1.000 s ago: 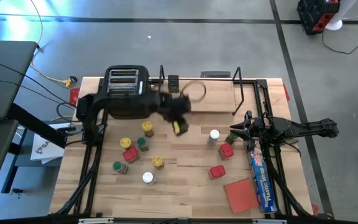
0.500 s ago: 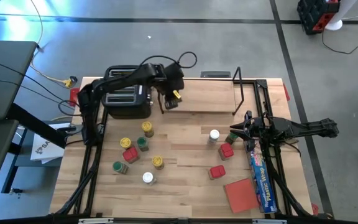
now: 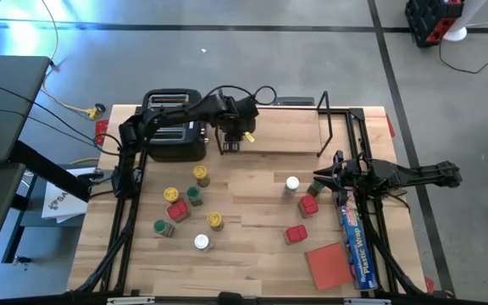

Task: Shelf spices
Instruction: Put the black seasoning can on the shelf aligned with the other black seasoning cans

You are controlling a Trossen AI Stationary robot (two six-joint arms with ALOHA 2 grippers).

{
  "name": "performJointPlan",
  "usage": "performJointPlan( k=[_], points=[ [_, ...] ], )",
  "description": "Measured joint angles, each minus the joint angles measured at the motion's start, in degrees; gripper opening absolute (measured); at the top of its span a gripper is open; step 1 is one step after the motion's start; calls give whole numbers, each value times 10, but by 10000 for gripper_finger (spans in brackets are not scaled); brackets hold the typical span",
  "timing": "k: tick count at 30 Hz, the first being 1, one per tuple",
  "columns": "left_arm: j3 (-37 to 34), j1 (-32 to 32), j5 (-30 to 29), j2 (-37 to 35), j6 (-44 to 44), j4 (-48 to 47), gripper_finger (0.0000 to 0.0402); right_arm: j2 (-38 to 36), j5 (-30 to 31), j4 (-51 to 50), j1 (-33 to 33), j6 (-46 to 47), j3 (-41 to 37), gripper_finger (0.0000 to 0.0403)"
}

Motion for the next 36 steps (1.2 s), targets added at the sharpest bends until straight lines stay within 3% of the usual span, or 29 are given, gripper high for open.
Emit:
performJointPlan(
  k=[11, 16, 36],
  points=[
    [0, 10, -19, 0, 21, 5, 184, 0, 0, 0, 0, 0, 0, 85],
    [0, 9, -65, 0, 30, 19, 189, 0, 0, 0, 0, 0, 0, 85],
    [0, 0, -112, 0, 57, 46, 133, 0, 0, 0, 0, 0, 0, 85]
  ],
)
